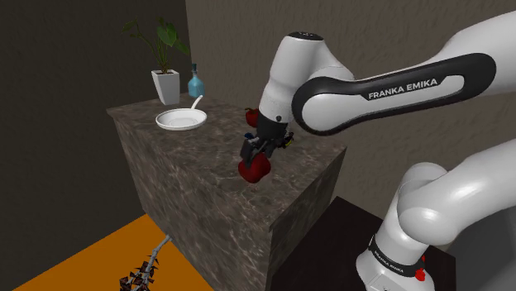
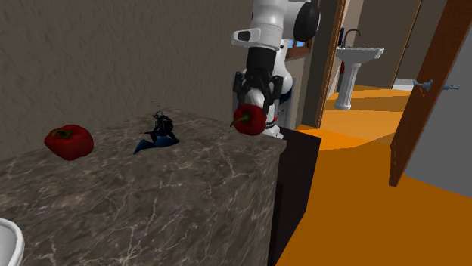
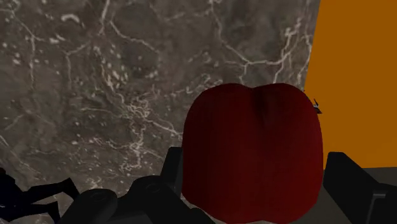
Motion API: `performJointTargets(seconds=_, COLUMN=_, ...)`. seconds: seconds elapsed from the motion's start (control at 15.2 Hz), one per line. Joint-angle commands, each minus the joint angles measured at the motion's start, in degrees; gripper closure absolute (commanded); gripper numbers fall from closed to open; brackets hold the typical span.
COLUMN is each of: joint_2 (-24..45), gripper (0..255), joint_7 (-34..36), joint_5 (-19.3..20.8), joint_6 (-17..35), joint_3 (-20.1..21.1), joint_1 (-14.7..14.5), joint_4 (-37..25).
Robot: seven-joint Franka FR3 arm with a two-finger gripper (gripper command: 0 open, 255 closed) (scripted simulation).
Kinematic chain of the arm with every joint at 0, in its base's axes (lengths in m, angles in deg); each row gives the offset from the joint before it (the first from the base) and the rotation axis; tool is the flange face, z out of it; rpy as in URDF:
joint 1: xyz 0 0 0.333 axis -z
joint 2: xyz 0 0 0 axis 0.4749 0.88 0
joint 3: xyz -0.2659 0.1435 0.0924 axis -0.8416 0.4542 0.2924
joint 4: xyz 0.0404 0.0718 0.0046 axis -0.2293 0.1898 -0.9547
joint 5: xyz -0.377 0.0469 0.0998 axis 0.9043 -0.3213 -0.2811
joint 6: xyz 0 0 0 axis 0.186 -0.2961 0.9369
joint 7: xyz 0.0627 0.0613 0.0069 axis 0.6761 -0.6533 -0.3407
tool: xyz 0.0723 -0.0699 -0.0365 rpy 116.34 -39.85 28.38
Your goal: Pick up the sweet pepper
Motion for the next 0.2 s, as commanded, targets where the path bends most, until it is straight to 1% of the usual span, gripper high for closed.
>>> performJointTargets(seconds=0.0, joint_2=-0.47, gripper=255, joint_7=-0.12, joint_5=0.09, joint_6=-1.57, joint_3=-0.30, joint_1=0.00, joint_4=-1.11)
performJointTargets(seconds=0.13, joint_2=-0.50, gripper=255, joint_7=-0.12, joint_5=0.10, joint_6=-1.70, joint_3=-0.32, joint_1=0.01, joint_4=-1.21)
